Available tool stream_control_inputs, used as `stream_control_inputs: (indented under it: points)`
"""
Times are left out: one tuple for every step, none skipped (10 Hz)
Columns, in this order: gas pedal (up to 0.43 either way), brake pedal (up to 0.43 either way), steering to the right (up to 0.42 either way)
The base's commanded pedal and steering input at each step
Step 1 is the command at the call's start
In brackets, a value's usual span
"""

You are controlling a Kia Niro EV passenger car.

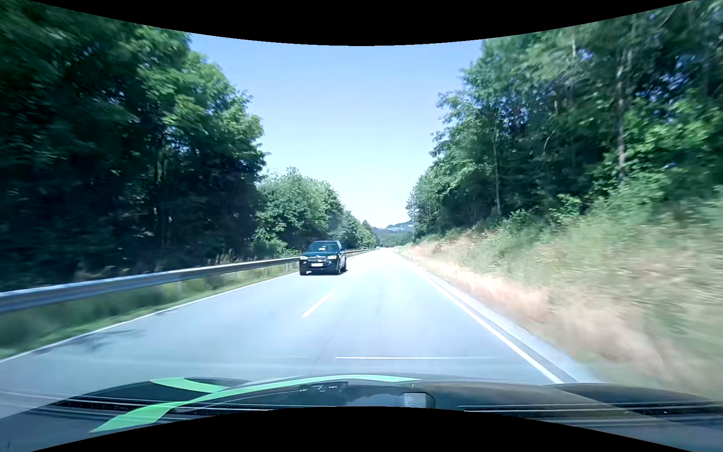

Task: Follow the waypoints while adhering to traffic rules and regulations

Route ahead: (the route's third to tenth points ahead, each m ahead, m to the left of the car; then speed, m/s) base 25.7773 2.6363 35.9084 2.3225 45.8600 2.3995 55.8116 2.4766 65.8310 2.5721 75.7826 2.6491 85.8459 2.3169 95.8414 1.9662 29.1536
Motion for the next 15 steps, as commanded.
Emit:
stream_control_inputs:
  points:
    - [0.228, 0.0, -0.002]
    - [0.228, 0.0, 0.0]
    - [0.24, 0.0, 0.0]
    - [0.24, 0.0, 0.0]
    - [0.228, 0.0, 0.001]
    - [0.228, 0.0, 0.0]
    - [0.228, 0.0, 0.0]
    - [0.228, 0.0, 0.0]
    - [0.228, 0.0, 0.001]
    - [0.228, 0.0, 0.0]
    - [0.228, 0.0, 0.0]
    - [0.228, 0.0, 0.0]
    - [0.228, 0.0, 0.0]
    - [0.228, 0.0, 0.0]
    - [0.228, 0.0, 0.0]
